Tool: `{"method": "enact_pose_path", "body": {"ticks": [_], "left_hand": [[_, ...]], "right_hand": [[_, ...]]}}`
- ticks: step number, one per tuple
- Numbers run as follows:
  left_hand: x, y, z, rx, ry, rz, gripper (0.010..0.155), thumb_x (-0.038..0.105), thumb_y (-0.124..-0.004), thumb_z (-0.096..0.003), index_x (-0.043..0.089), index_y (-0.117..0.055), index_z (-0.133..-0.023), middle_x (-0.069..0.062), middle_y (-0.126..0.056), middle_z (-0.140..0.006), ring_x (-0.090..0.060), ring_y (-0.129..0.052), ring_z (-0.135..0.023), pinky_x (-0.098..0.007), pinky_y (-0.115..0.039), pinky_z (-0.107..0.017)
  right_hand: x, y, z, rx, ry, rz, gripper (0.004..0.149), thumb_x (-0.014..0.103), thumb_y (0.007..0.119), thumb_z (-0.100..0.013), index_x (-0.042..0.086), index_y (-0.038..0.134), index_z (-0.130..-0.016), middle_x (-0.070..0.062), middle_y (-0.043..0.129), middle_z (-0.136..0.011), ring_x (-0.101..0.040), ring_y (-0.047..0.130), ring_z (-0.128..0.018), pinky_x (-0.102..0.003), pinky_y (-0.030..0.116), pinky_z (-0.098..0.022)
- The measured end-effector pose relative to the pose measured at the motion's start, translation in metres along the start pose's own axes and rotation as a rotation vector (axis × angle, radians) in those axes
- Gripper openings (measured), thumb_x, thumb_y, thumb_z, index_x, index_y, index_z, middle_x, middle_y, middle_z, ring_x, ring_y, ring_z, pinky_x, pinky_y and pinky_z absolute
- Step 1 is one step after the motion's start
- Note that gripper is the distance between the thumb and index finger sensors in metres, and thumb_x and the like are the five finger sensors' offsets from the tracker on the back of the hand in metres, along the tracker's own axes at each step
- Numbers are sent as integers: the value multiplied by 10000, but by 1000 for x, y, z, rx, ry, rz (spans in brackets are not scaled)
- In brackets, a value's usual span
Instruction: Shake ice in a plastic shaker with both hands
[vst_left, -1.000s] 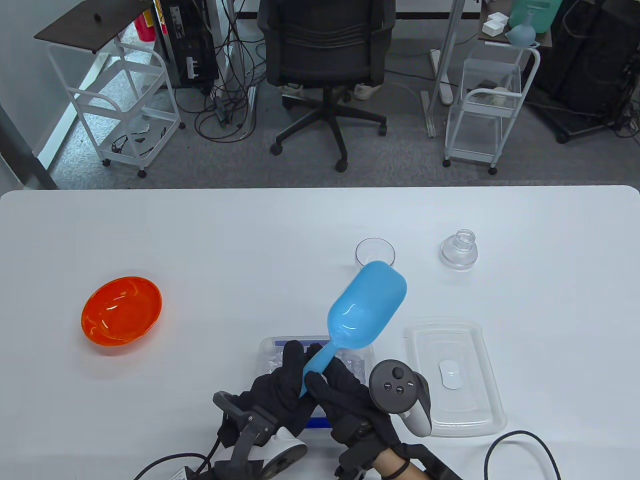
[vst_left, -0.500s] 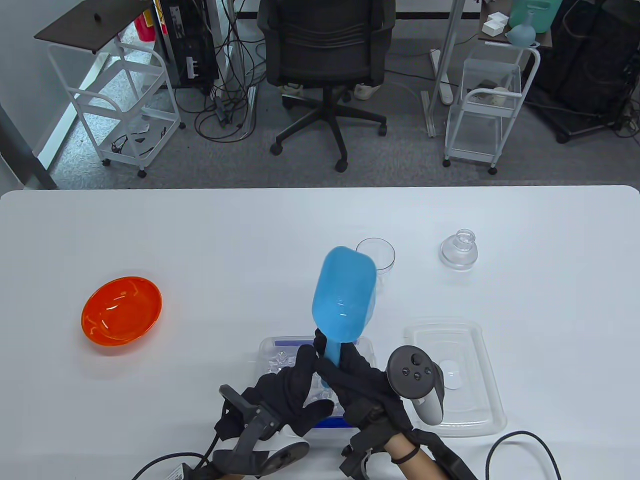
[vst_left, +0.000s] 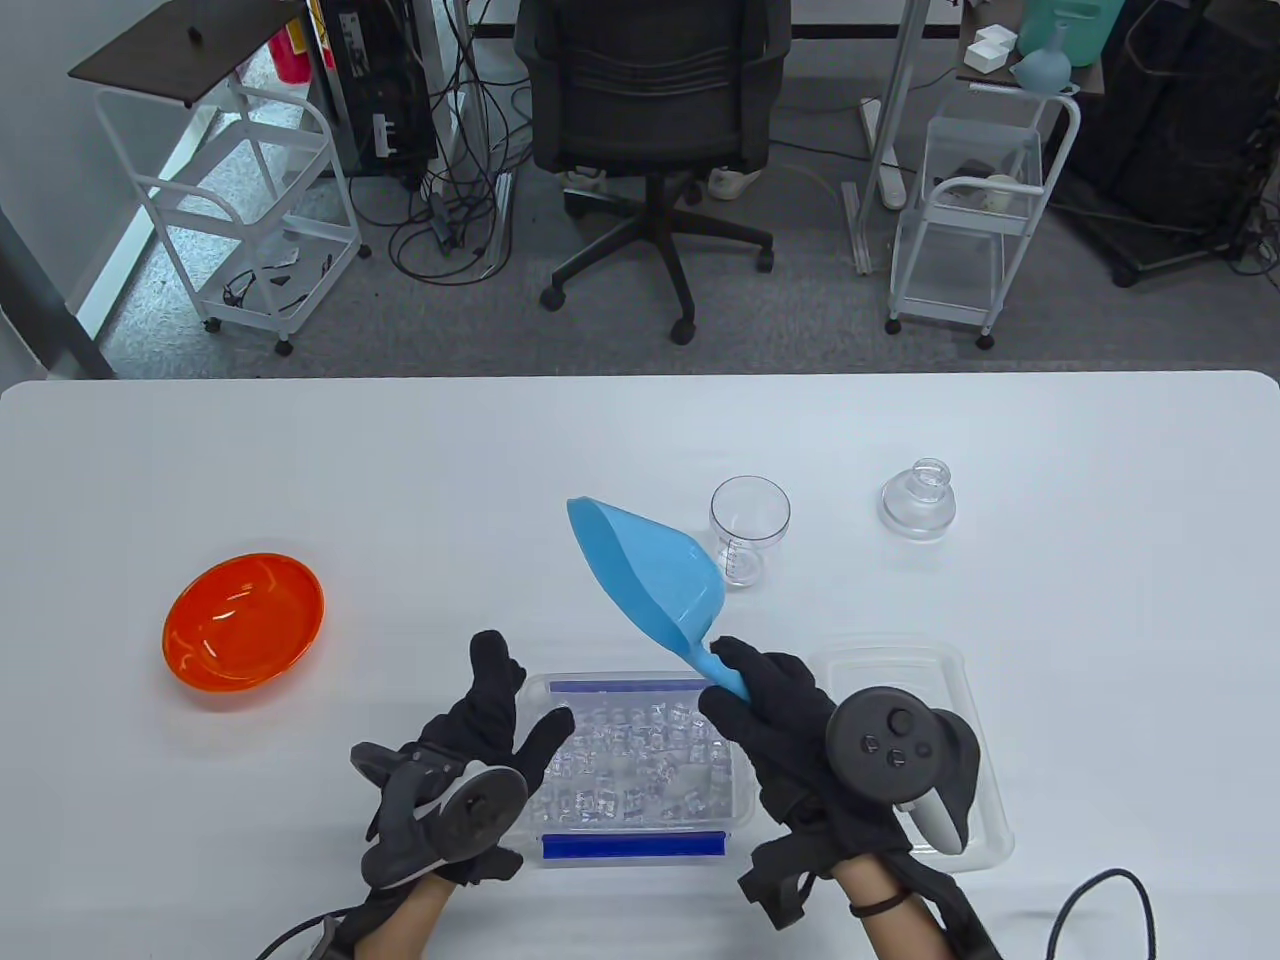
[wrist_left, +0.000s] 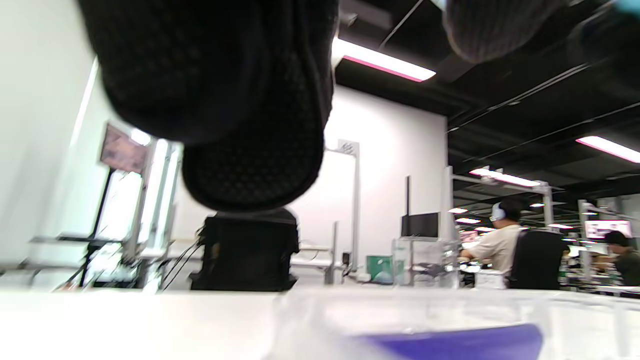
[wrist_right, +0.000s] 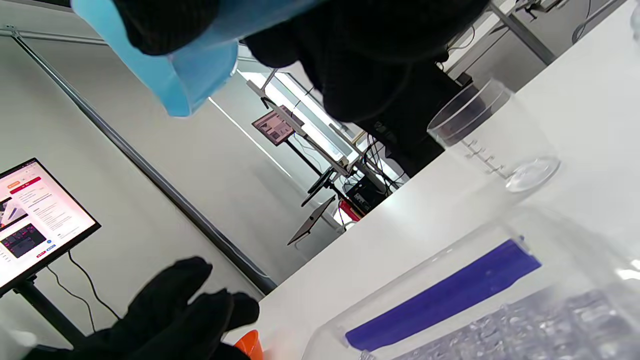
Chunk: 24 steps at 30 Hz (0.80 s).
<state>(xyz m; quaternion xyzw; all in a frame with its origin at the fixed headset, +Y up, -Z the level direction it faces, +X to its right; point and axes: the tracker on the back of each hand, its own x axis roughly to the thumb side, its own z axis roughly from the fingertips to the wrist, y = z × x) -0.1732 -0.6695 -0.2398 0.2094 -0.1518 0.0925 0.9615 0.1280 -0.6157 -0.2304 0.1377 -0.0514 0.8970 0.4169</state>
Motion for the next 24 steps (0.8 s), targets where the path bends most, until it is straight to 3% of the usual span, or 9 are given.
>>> {"method": "enact_pose_path", "body": {"ticks": [5, 7, 12, 15, 18, 24], "left_hand": [[-16, -18, 0, -101, 108, 158, 807, 505, -609, -560, -159, -425, -981, -227, -913, -776, -260, -1071, -423, -262, -890, -238], [-15, -21, 0, -128, 111, 169, 802, 505, -606, -562, -157, -438, -982, -233, -919, -769, -268, -1071, -415, -267, -888, -233], [-13, -30, 0, -201, 80, 106, 801, 511, -596, -567, -156, -444, -983, -234, -920, -768, -264, -1072, -413, -261, -889, -230], [-9, -32, 2, -191, 80, 107, 784, 508, -600, -566, -139, -462, -986, -260, -903, -774, -280, -1064, -414, -272, -882, -232], [-8, -34, 2, -195, 64, 24, 771, 504, -595, -569, -136, -475, -982, -237, -909, -777, -267, -1069, -407, -260, -886, -224], [-7, -49, 4, -302, 78, -7, 708, 423, -568, -593, -148, -446, -994, -286, -885, -791, -284, -1070, -388, -268, -884, -206]], "right_hand": [[7, -33, 11, -85, 35, 68, 553, 445, 655, -562, 157, 593, -1029, -134, 946, -580, -197, 970, -215, -170, 792, -59], [9, -44, 13, -43, 62, 107, 540, 439, 671, -555, 180, 620, -1026, -137, 954, -574, -197, 970, -205, -168, 789, -52], [13, -65, 13, -24, 153, 226, 542, 411, 767, -500, 91, 822, -934, -162, 962, -607, -237, 988, -239, -219, 810, -63], [14, -65, 11, 26, 172, 281, 548, 404, 788, -486, 69, 856, -914, -162, 967, -592, -225, 989, -213, -207, 803, -40], [15, -54, 5, 160, 210, 350, 536, 395, 799, -485, 54, 885, -889, -165, 982, -547, -203, 989, -160, -188, 791, 0], [33, -25, -19, 289, 300, 621, 519, 383, 810, -482, 44, 910, -861, -162, 997, -502, -197, 985, -125, -185, 780, 25]]}}
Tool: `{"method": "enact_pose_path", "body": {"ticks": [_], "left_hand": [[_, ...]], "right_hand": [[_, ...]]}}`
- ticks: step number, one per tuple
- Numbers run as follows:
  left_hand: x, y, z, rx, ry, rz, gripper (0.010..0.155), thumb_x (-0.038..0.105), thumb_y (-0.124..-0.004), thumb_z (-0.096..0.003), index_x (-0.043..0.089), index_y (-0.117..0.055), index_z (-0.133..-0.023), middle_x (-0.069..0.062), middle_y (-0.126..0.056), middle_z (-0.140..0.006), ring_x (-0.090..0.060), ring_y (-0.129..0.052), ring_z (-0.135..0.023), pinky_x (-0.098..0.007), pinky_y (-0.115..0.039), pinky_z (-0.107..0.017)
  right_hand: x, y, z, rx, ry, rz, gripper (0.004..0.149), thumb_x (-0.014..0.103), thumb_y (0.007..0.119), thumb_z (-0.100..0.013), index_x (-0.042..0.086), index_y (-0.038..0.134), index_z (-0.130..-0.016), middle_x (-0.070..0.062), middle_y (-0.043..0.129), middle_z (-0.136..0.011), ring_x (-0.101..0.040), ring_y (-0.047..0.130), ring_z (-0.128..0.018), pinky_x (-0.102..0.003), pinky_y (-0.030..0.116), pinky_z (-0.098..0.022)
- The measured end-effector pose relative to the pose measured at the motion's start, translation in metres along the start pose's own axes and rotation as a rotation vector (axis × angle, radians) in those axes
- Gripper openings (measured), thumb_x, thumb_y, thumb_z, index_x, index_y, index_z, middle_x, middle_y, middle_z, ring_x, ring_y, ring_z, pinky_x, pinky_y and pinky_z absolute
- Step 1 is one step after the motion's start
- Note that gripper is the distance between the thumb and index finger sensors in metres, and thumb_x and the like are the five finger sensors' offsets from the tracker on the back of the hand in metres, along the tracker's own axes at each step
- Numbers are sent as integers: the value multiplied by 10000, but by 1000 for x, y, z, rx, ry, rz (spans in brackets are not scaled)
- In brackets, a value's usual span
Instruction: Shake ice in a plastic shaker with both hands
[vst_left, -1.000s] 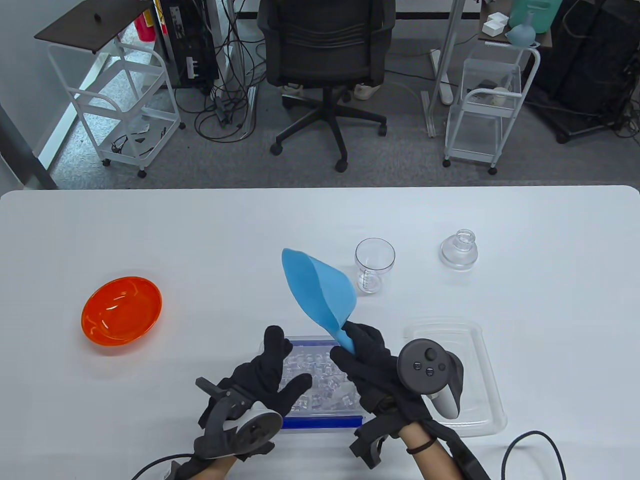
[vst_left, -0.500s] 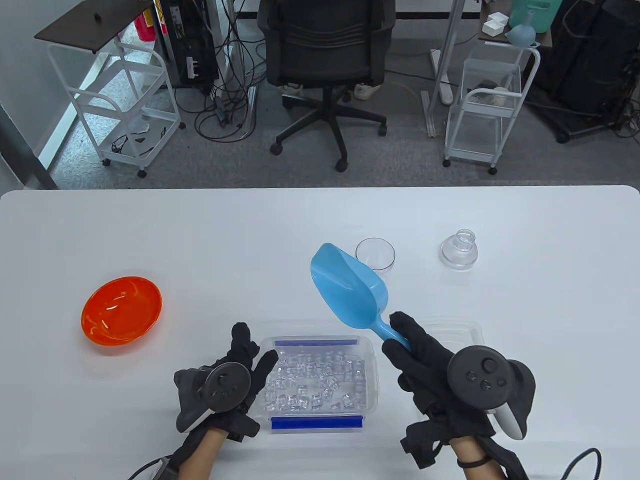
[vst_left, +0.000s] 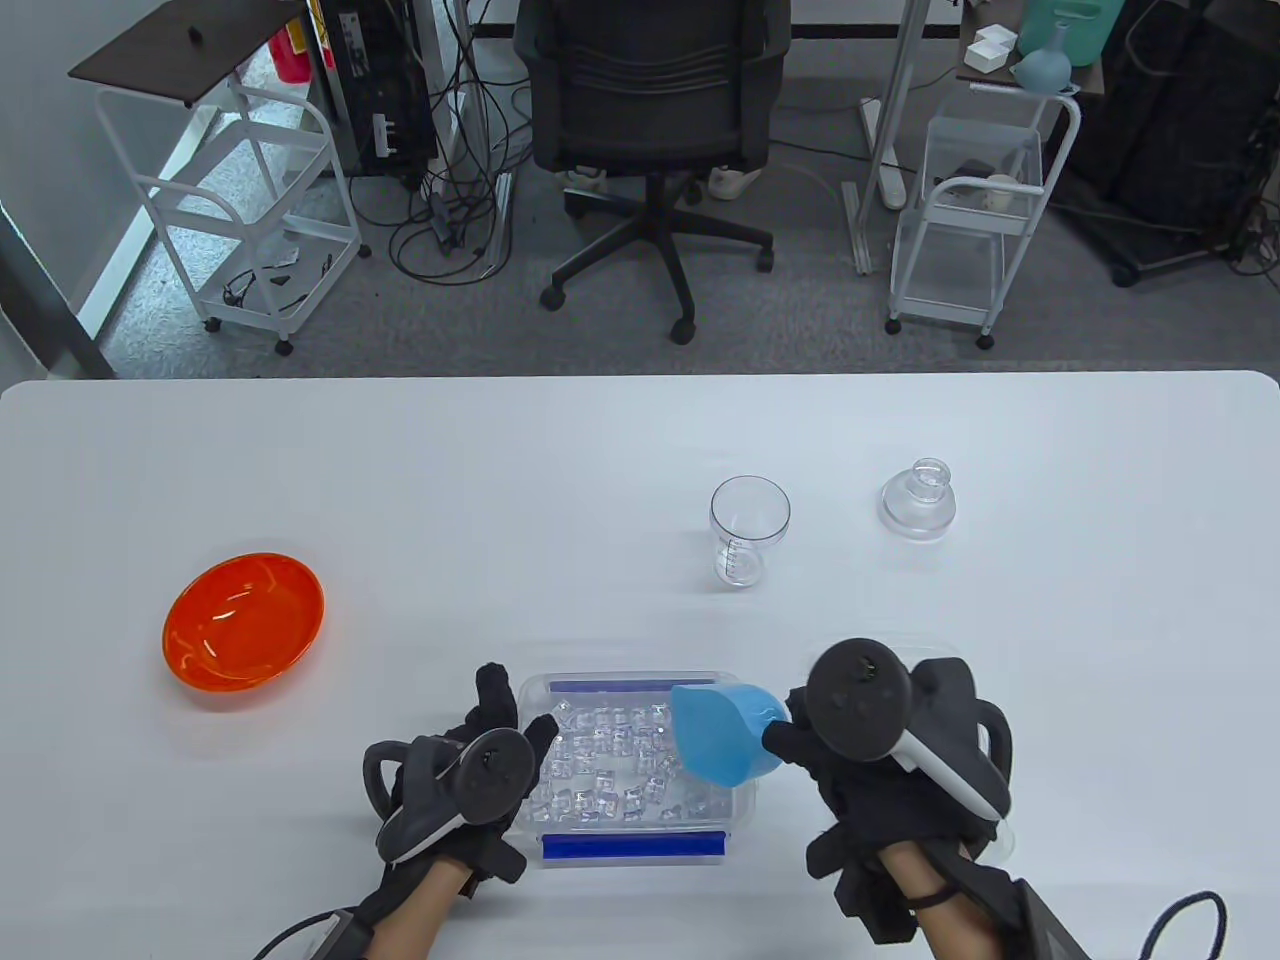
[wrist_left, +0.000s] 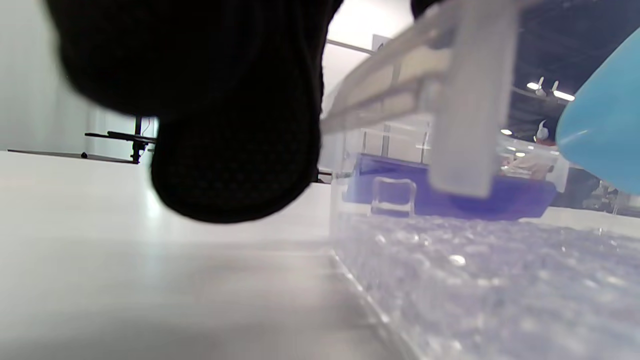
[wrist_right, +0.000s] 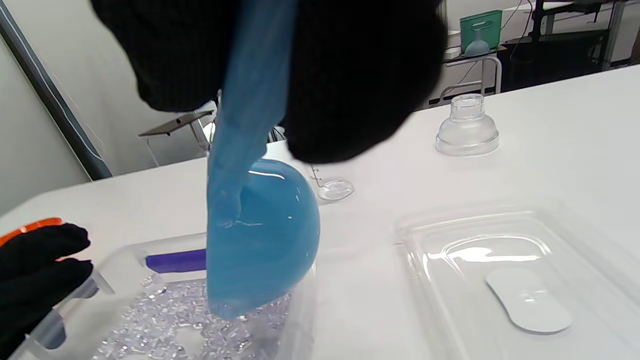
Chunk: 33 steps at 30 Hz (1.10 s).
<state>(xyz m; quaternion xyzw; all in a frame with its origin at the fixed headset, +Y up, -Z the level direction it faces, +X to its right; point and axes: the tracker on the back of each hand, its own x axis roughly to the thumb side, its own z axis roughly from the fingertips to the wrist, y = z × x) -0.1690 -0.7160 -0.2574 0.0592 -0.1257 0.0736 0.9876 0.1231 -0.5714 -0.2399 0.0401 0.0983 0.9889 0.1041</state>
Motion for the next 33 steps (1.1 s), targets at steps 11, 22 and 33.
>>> {"method": "enact_pose_path", "body": {"ticks": [11, 22, 33], "left_hand": [[4, -13, 0, -62, -5, -30, 602, 312, -490, -606, -110, -426, -1030, -229, -930, -654, -205, -1049, -331, -248, -869, -189], [4, -14, -2, -99, -16, -29, 601, 302, -479, -607, -119, -415, -1032, -235, -913, -654, -191, -1036, -332, -252, -865, -197], [5, -14, -3, -103, -17, -41, 601, 299, -481, -605, -121, -417, -1029, -235, -914, -651, -190, -1036, -327, -253, -866, -194]], "right_hand": [[53, -4, -54, 280, 109, 202, 505, 380, 800, -495, 37, 921, -845, -147, 1004, -462, -183, 982, -99, -180, 775, 39], [-30, 50, -81, 400, 77, -231, 511, 406, 777, -491, 56, 922, -834, -126, 998, -463, -176, 982, -104, -178, 779, 35], [-59, 74, -73, 328, -4, -417, 517, 419, 773, -486, 57, 925, -823, -114, 1003, -447, -160, 980, -90, -165, 776, 46]]}}
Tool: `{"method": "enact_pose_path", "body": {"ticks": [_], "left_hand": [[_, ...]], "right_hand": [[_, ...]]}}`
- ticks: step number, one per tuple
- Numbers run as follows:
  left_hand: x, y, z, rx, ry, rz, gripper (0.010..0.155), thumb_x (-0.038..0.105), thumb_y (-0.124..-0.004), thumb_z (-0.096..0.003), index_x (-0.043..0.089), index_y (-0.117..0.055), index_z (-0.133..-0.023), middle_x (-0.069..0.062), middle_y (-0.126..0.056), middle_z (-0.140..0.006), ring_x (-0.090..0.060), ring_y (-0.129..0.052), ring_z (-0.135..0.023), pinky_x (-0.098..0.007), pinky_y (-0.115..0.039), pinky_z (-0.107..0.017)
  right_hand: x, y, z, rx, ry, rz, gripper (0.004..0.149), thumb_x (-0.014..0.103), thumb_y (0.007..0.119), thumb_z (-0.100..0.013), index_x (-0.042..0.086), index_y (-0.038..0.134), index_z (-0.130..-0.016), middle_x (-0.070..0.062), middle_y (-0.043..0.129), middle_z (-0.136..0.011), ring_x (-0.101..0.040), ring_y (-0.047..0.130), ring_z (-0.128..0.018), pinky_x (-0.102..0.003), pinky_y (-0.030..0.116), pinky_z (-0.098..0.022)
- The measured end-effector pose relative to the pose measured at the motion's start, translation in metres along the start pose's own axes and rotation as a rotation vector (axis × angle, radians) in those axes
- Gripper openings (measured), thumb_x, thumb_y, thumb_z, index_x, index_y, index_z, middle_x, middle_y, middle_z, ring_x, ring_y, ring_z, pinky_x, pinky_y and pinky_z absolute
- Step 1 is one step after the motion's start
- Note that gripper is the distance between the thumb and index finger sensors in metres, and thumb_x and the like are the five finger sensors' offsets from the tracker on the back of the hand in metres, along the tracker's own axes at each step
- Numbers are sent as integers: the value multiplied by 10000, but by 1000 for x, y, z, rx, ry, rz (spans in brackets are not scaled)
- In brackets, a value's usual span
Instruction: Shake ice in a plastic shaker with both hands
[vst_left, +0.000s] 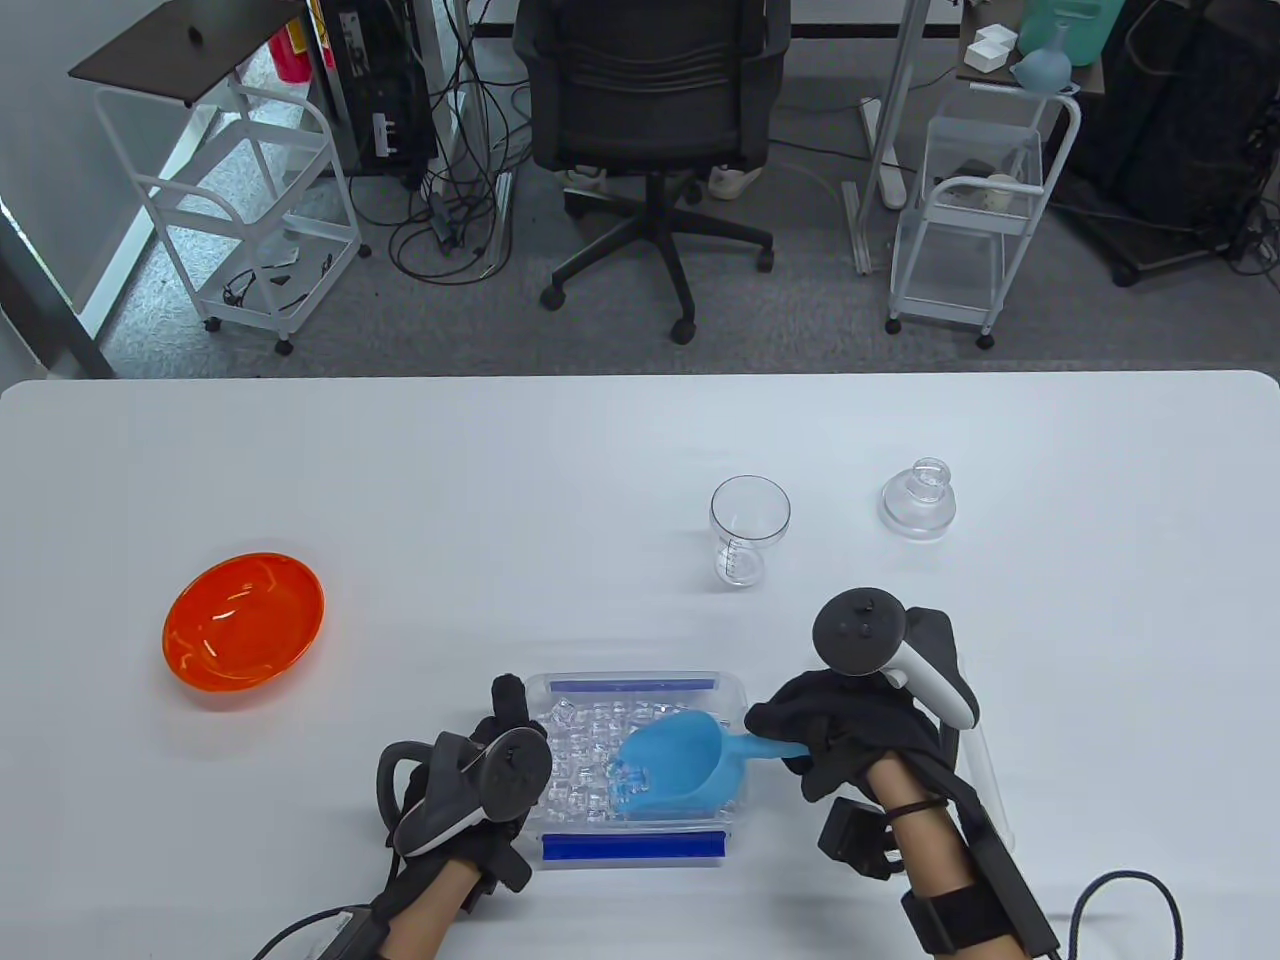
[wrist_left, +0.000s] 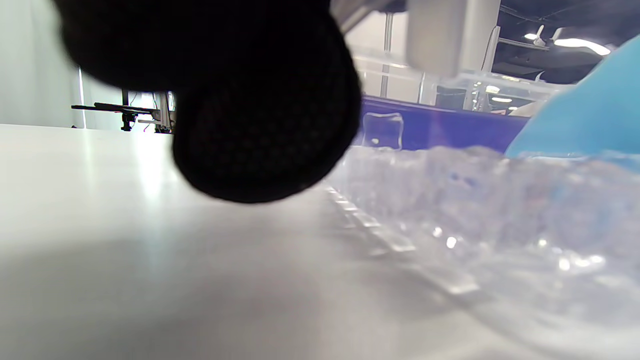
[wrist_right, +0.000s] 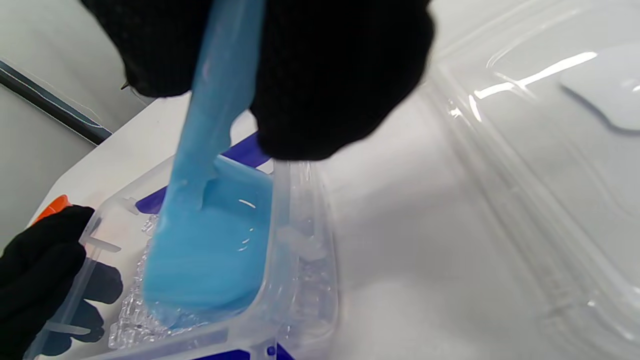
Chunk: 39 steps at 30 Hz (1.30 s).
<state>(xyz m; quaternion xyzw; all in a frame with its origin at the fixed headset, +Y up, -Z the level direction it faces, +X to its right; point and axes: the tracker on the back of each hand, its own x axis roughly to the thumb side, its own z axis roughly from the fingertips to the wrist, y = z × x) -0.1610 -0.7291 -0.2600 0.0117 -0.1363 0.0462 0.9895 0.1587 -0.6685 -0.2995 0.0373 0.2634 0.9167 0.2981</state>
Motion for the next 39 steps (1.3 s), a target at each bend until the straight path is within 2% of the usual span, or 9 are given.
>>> {"method": "enact_pose_path", "body": {"ticks": [5, 12, 24, 30, 39], "left_hand": [[0, 0, 0, -3, 0, -3, 600, 298, -480, -605, -122, -418, -1029, -236, -915, -651, -191, -1037, -323, -255, -866, -191], [1, 0, -1, -10, 1, -6, 600, 295, -482, -604, -125, -419, -1028, -240, -915, -651, -198, -1037, -323, -259, -866, -191], [1, -1, -1, -17, -1, -10, 602, 294, -481, -604, -129, -416, -1027, -243, -914, -654, -206, -1039, -324, -266, -867, -191], [2, 0, -2, -22, -4, -20, 601, 293, -481, -604, -130, -417, -1026, -242, -915, -654, -207, -1039, -323, -266, -867, -191], [1, 0, -2, -24, -6, -14, 601, 294, -480, -605, -130, -414, -1026, -242, -914, -656, -205, -1039, -328, -265, -868, -194]], "right_hand": [[-7, 3, 2, -9, -23, -24, 519, 420, 778, -479, 60, 931, -820, -109, 1008, -444, -157, 982, -90, -164, 778, 46], [-43, 11, -4, 18, -58, -237, 520, 411, 783, -480, 48, 926, -824, -123, 1004, -447, -168, 980, -91, -171, 777, 44], [-48, 12, -6, 32, -52, -296, 519, 405, 791, -476, 40, 933, -817, -112, 1011, -430, -149, 986, -80, -159, 783, 55], [-41, 10, -1, 14, -55, -271, 519, 403, 794, -476, 39, 934, -818, -114, 1012, -433, -146, 989, -80, -154, 786, 56], [-44, -13, 17, -31, -69, -362, 518, 401, 792, -480, 38, 932, -821, -116, 1010, -435, -149, 989, -84, -157, 786, 52]]}}
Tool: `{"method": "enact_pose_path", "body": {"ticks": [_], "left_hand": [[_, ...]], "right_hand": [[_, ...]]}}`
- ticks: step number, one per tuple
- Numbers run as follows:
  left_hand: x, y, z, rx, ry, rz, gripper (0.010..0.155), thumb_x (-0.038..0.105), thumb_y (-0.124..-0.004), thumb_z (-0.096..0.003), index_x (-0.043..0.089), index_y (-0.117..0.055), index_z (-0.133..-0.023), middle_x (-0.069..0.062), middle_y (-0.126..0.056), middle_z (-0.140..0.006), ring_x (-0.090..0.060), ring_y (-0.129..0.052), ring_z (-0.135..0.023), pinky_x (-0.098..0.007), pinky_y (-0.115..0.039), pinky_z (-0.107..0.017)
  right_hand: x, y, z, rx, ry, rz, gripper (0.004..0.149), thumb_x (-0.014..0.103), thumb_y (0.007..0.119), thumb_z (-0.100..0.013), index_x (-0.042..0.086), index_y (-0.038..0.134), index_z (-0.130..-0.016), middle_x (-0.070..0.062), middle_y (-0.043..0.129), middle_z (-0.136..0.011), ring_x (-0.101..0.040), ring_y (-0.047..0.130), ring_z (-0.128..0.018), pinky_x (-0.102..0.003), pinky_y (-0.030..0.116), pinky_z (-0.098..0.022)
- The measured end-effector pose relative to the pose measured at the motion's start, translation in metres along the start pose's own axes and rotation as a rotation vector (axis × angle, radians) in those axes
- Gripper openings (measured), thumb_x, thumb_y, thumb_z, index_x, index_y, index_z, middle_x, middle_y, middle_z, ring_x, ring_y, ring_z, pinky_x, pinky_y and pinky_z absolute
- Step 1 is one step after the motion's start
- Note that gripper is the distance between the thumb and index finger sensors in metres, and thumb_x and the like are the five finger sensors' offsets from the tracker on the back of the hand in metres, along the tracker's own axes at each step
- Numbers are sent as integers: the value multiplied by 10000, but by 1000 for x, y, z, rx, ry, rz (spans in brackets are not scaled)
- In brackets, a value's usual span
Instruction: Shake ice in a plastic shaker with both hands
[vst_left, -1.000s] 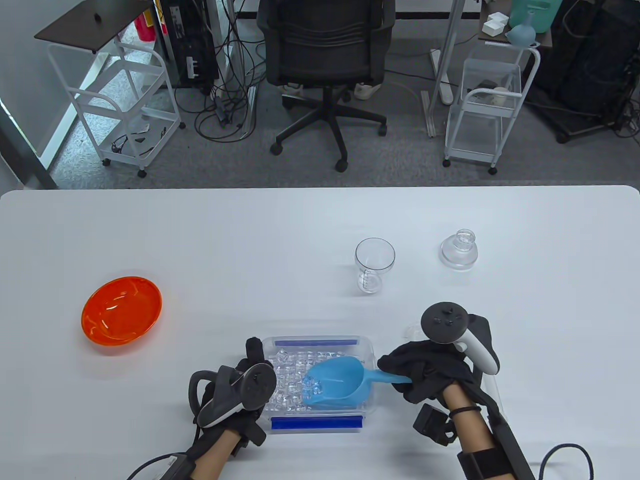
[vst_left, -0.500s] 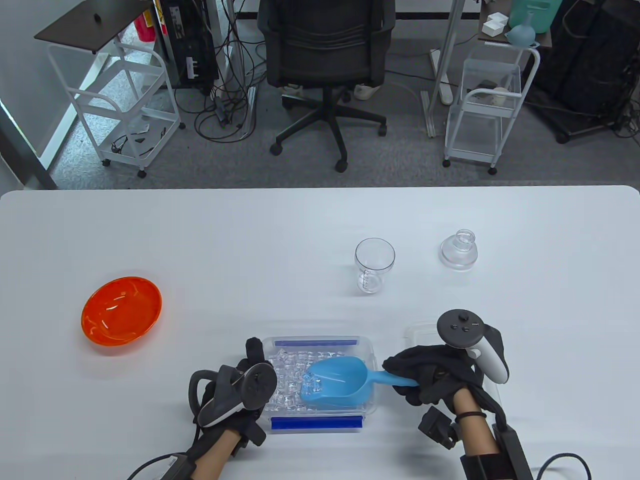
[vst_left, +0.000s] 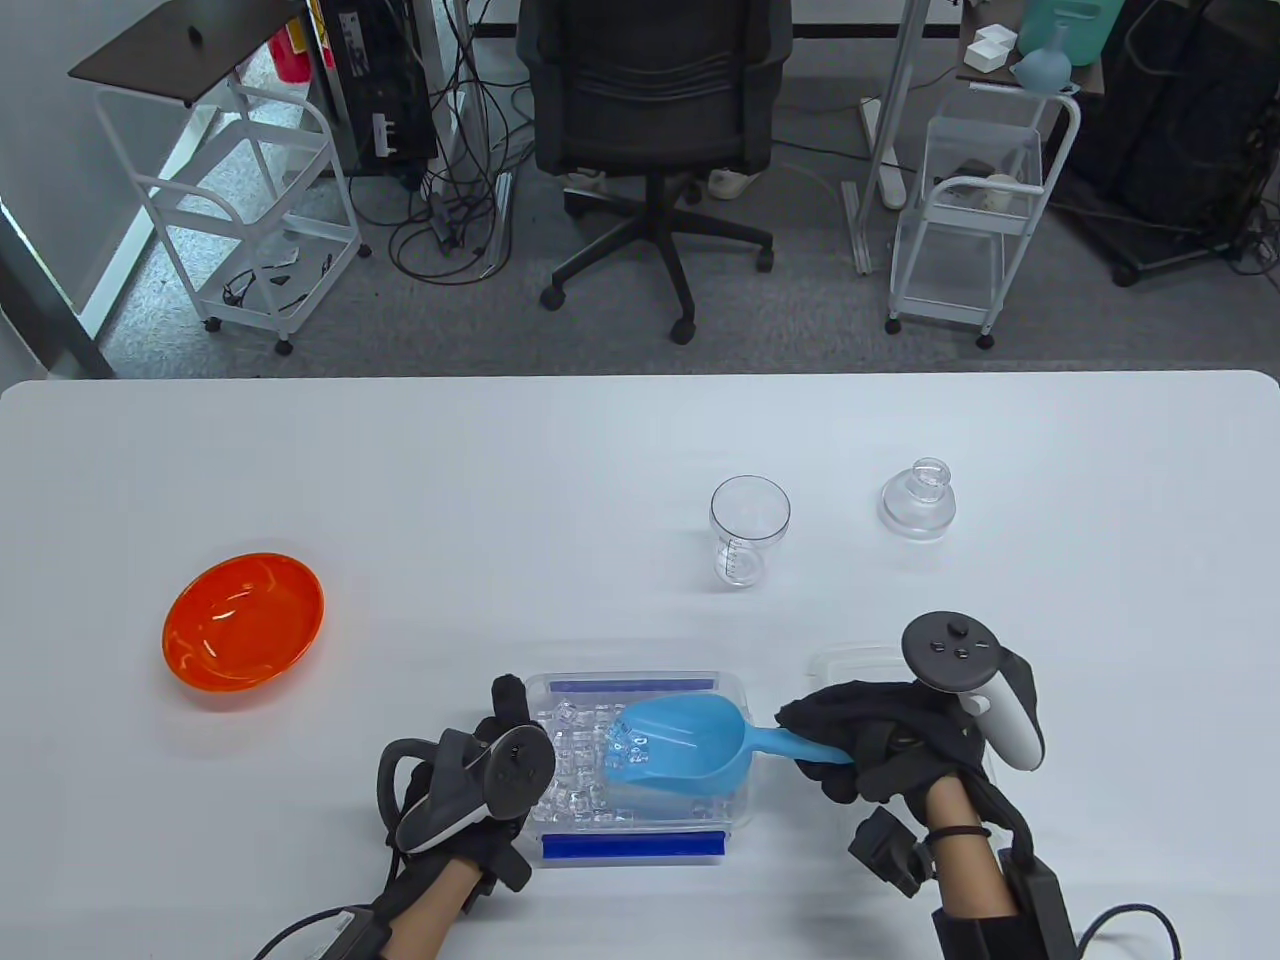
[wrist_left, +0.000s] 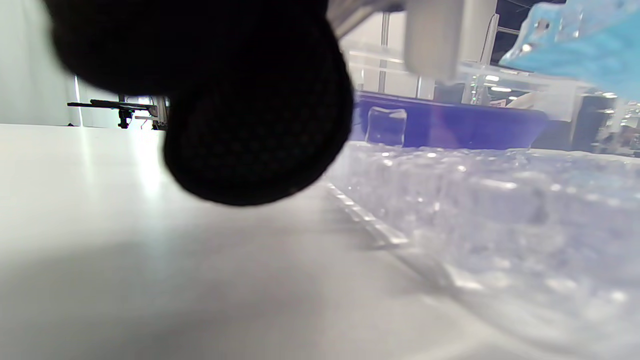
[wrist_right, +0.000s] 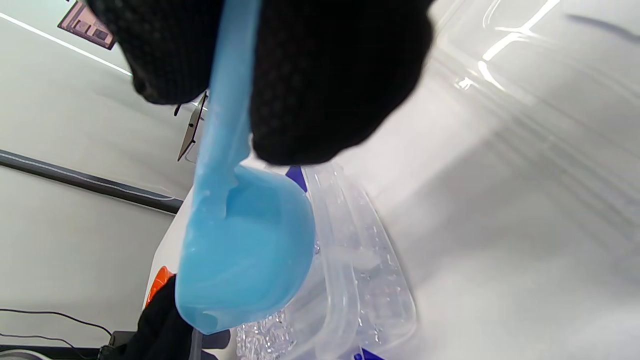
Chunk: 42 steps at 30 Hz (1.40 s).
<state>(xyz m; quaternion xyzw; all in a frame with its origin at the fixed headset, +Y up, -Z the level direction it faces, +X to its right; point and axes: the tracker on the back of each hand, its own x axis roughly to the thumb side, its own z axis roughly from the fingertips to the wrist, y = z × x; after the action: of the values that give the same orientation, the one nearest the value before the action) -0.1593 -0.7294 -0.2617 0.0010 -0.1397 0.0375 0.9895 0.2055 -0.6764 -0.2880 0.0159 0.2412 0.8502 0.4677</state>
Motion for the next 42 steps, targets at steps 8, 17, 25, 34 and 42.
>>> {"method": "enact_pose_path", "body": {"ticks": [8, 17, 25, 34, 42], "left_hand": [[0, 0, 0, -4, -1, 6, 603, 292, -478, -605, -134, -410, -1026, -247, -910, -661, -210, -1039, -333, -269, -868, -198], [0, 0, 0, -5, -4, 8, 604, 294, -475, -605, -134, -407, -1025, -245, -909, -664, -211, -1039, -339, -270, -869, -203], [-1, 0, 0, -8, -6, 14, 603, 290, -470, -606, -137, -400, -1025, -250, -904, -671, -217, -1038, -351, -274, -870, -212], [-1, -1, 0, -9, -5, 20, 603, 291, -469, -606, -136, -397, -1026, -251, -902, -674, -219, -1038, -354, -276, -870, -214], [-2, -1, 0, -9, -4, 24, 604, 291, -468, -606, -136, -396, -1026, -251, -901, -676, -220, -1037, -356, -276, -870, -215]], "right_hand": [[7, -25, 18, -96, 33, -19, 521, 396, 791, -480, 31, 928, -826, -122, 1009, -440, -153, 990, -88, -159, 788, 50], [15, -52, 25, -264, 47, -128, 519, 391, 792, -483, 28, 925, -829, -127, 1006, -444, -159, 988, -93, -164, 787, 45], [31, -65, 26, -468, 114, -86, 517, 393, 789, -484, 34, 923, -831, -124, 1006, -448, -157, 989, -96, -162, 788, 43], [52, -69, 28, -693, 126, -52, 517, 405, 782, -488, 48, 920, -835, -109, 1007, -453, -142, 992, -101, -152, 791, 39], [62, -74, 32, -796, 137, -14, 516, 413, 778, -489, 60, 916, -840, -98, 1007, -458, -135, 993, -107, -147, 792, 34]]}}
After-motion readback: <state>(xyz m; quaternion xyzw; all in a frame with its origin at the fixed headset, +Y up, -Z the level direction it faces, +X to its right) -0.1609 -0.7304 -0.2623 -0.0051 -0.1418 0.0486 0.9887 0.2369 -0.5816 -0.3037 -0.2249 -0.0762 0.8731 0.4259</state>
